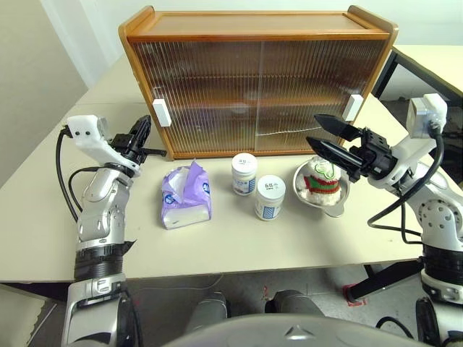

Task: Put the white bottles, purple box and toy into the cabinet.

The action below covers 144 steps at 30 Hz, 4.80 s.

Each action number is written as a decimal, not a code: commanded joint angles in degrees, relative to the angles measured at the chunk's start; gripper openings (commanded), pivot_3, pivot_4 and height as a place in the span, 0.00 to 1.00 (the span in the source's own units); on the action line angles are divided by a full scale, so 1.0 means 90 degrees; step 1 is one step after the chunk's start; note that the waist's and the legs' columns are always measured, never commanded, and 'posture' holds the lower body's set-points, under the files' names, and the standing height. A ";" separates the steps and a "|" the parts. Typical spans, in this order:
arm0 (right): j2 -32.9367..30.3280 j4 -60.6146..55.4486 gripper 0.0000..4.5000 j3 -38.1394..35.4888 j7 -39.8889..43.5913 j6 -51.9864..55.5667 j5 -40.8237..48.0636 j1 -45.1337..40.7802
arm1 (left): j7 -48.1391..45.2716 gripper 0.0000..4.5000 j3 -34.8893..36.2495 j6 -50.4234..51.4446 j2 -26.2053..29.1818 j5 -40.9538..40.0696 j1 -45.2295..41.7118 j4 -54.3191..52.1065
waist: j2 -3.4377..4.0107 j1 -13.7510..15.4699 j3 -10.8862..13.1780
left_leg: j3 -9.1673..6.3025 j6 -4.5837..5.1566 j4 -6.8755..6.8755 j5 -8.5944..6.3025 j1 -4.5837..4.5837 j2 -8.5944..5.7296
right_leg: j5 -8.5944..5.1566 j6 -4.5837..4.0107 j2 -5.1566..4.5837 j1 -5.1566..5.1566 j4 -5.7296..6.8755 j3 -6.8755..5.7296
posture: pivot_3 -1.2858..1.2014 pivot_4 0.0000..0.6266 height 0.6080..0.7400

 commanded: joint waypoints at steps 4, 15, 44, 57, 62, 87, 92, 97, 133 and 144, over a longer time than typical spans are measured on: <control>-0.0050 -0.0119 1.00 -0.0020 -0.0044 -0.0028 -0.0024 0.0034 | -0.0163 0.00 -0.0105 -0.0134 0.0004 0.0101 -0.0163 0.0377 | 0.0000 -0.0012 0.0000 | 0.0003 0.0001 0.0000 0.0000 0.0000 -0.0002 | 0.0000 0.0000 0.0002 0.0000 0.0000 0.0000 | 0.46 0.00 1.00; -0.0048 -0.0199 1.00 -0.0060 -0.0095 -0.0046 -0.0011 0.0087 | -0.0426 0.00 -0.0261 -0.0251 0.0005 0.0117 -0.0444 0.0670 | 0.0000 -0.0028 0.0000 | 0.0001 0.0001 0.0000 -0.0001 0.0000 -0.0018 | 0.0000 0.0001 0.0005 0.0000 0.0000 0.0001 | 0.45 0.00 1.00; -0.0026 -0.0265 1.00 -0.0060 -0.0187 -0.0081 -0.0005 0.0182 | -0.1325 0.00 -0.1090 -0.0021 -0.0493 0.0064 -0.1209 0.0880 | -0.0004 -0.0091 0.0002 | 0.0004 0.0007 0.0004 -0.0002 -0.0006 -0.0024 | 0.0002 0.0014 0.0007 0.0002 -0.0007 0.0004 | 0.44 0.00 1.00; -0.0076 -0.0283 1.00 -0.0089 -0.0242 -0.0103 -0.0013 0.0220 | -0.1704 0.00 -0.1455 -0.0165 -0.0943 0.0146 -0.1775 0.1484 | -0.0006 -0.0107 0.0004 | 0.0007 0.0016 0.0007 0.0000 -0.0011 -0.0023 | 0.0002 0.0031 -0.0018 0.0002 -0.0009 0.0004 | 0.44 0.00 1.00; -0.0089 -0.0291 1.00 -0.0089 -0.0245 -0.0107 -0.0007 0.0224 | -0.1833 0.00 -0.1598 -0.0251 -0.1111 0.0219 -0.2045 0.1711 | -0.0007 -0.0141 0.0005 | 0.0012 0.0029 0.0014 0.0003 -0.0020 -0.0026 | 0.0004 0.0051 -0.0025 0.0003 -0.0011 0.0005 | 0.44 0.00 1.00; -0.0017 -0.0279 1.00 -0.0039 -0.0236 -0.0095 0.0088 0.0165 | -0.2039 0.00 -0.1645 -0.0250 -0.1300 0.0287 -0.2234 0.1707 | -0.0003 -0.0161 0.0007 | 0.0011 0.0088 0.0112 -0.0039 -0.0068 -0.0034 | 0.0010 0.0092 -0.0038 0.0002 -0.0017 0.0015 | 0.44 0.00 1.00; -0.0023 -0.0106 1.00 0.0045 -0.0108 -0.0069 0.0063 0.0024 | -0.1851 0.00 -0.1438 0.0181 -0.1030 0.0068 -0.1849 0.0814 | 0.0000 -0.0161 0.0009 | 0.0013 0.0085 0.0109 -0.0041 -0.0068 -0.0032 | 0.0009 0.0092 -0.0027 -0.0001 -0.0016 0.0013 | 0.46 0.00 1.00; -0.0025 0.0074 1.00 0.0120 0.0037 -0.0041 0.0022 -0.0113 | -0.1715 0.04 -0.1194 0.0847 -0.0711 -0.0330 -0.1430 -0.0220 | 0.0001 -0.0092 0.0009 | 0.0018 0.0084 0.0109 -0.0040 -0.0066 -0.0038 | 0.0009 0.0091 -0.0019 0.0002 -0.0016 0.0011 | 0.47 0.00 1.00; -0.0057 0.0536 1.00 0.0336 0.0448 0.0099 -0.0069 -0.0498 | -0.2778 1.00 0.0024 0.0410 0.0018 -0.1069 0.3807 -0.2240 | 0.0013 0.0202 0.0005 | -0.0008 -0.0049 0.0051 -0.0107 -0.0054 0.0107 | -0.0040 -0.0068 0.0060 -0.0063 0.0016 0.0016 | 0.50 0.02 1.00; -0.0058 0.0418 1.00 0.0285 0.0356 0.0126 -0.0042 -0.0447 | -0.2813 1.00 -0.0105 -0.0033 0.0020 -0.0833 0.3922 -0.1588 | 0.0014 0.0190 0.0006 | -0.0008 -0.0053 0.0049 -0.0110 -0.0049 0.0111 | -0.0041 -0.0075 0.0065 -0.0062 0.0018 0.0017 | 0.49 0.03 1.00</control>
